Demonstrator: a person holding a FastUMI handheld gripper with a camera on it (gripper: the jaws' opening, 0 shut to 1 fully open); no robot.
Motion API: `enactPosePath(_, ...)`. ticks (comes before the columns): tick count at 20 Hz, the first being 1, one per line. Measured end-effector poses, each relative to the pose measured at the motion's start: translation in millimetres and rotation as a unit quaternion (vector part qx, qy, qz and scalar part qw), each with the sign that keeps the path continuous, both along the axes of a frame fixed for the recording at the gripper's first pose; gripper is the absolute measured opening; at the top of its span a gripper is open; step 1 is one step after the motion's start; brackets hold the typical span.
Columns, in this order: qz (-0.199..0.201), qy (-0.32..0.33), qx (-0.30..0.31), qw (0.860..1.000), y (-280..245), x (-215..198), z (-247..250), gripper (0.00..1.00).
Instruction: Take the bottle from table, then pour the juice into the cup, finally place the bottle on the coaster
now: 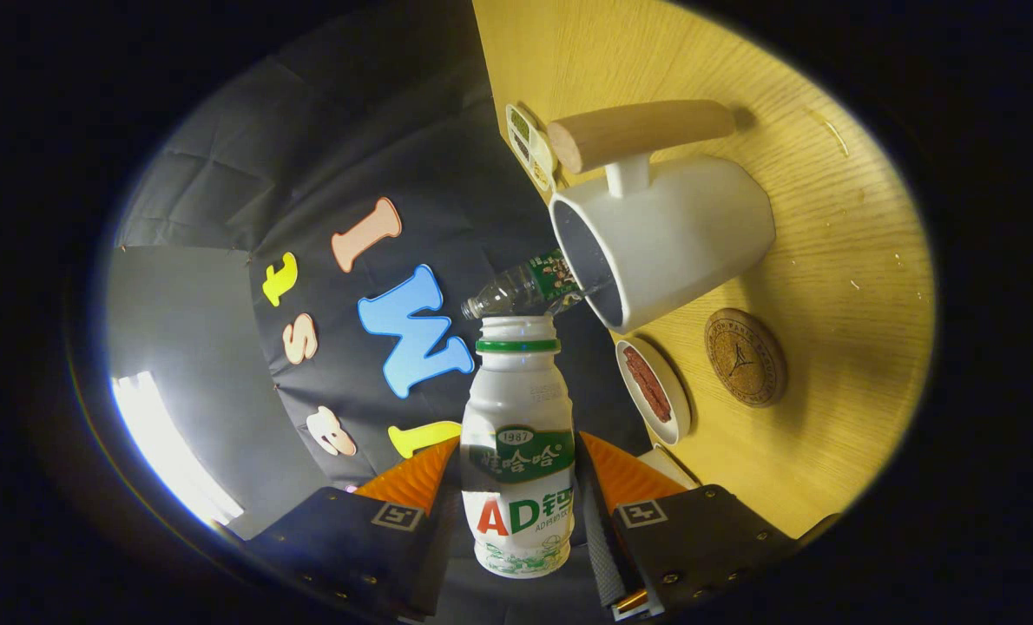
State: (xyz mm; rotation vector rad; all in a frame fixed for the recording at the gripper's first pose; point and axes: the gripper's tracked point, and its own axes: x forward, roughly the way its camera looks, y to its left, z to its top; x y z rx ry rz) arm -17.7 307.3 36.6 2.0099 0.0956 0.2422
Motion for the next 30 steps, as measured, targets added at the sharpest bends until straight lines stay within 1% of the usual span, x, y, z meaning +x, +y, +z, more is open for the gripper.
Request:
enactPosePath(16,-0.010,0.009,0.046,0.999,-6.6,2.1,14.9,0.66)
enactPosePath(30,-0.021,0.015,0.061,0.998,-18.2,5.4,15.6,0.66)
